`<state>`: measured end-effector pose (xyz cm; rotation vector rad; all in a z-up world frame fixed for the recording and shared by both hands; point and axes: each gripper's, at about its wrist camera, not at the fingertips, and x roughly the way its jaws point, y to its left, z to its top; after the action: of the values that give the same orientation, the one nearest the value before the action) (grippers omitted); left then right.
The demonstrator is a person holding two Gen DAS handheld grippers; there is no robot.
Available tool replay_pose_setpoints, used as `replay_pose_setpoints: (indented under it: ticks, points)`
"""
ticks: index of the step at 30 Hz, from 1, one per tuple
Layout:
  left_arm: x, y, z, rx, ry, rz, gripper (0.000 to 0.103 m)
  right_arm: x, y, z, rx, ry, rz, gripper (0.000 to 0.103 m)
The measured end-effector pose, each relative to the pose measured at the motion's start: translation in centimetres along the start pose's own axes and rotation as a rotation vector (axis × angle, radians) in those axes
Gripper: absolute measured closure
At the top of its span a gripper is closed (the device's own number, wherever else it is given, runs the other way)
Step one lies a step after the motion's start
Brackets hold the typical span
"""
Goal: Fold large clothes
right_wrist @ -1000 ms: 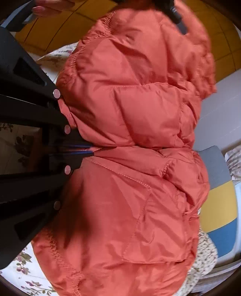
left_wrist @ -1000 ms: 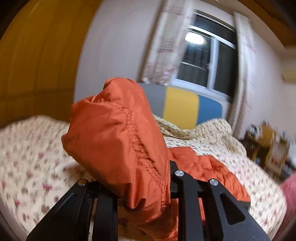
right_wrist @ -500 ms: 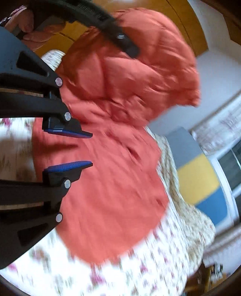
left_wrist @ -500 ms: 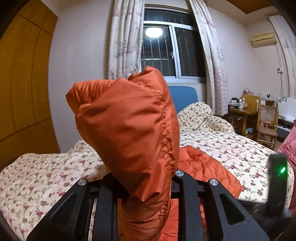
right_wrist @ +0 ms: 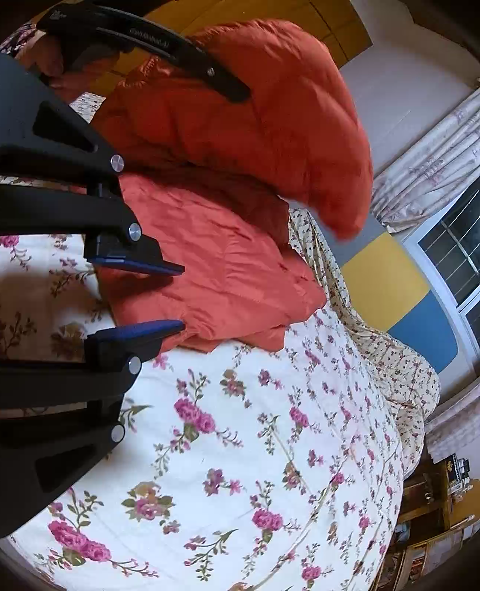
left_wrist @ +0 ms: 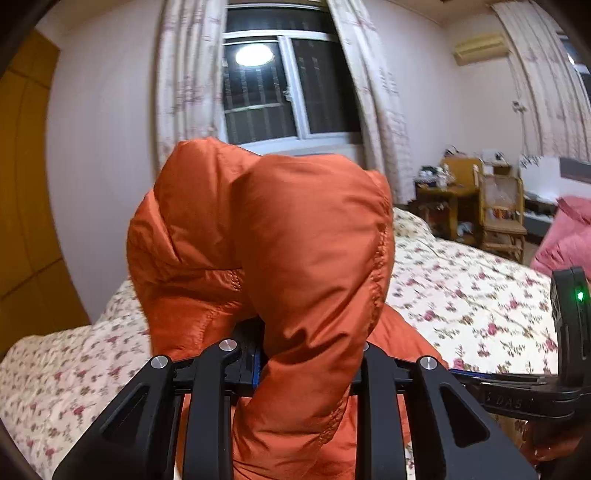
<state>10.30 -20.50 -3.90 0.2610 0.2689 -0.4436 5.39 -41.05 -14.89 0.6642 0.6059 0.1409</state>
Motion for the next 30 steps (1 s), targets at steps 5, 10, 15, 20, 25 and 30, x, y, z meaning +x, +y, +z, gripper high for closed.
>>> replay_pose_setpoints:
  ticks: [5, 10, 15, 20, 25, 30]
  points:
    - [1.4, -2.4, -1.2, 0.079, 0.027, -0.030, 0.080, 0.3, -1.2, 0.0, 0.046, 0.008, 0.000, 0.077]
    - [2.9, -4.4, -3.1, 0.141, 0.072, -0.091, 0.069, -1.0, -2.4, 0.3, 0.092, -0.009, 0.016, 0.069]
    - [3.8, -6.5, -5.3, 0.219, 0.078, -0.133, 0.049, -3.3, -1.7, 1.4, 0.058, -0.056, 0.031, 0.066]
    - [3.3, -6.8, -5.5, 0.212, 0.076, -0.218, 0.037, -5.1, 0.3, 2.8, 0.021, -0.099, 0.096, 0.053]
    - [2.7, -6.3, -5.4, 0.169, 0.074, -0.266, 0.037, -3.6, 3.2, 3.9, -0.082, -0.013, 0.112, 0.047]
    - [2.0, -6.2, -5.5, 0.188, 0.081, -0.292, 0.037, -1.0, 3.7, 3.8, -0.129, 0.094, 0.020, 0.093]
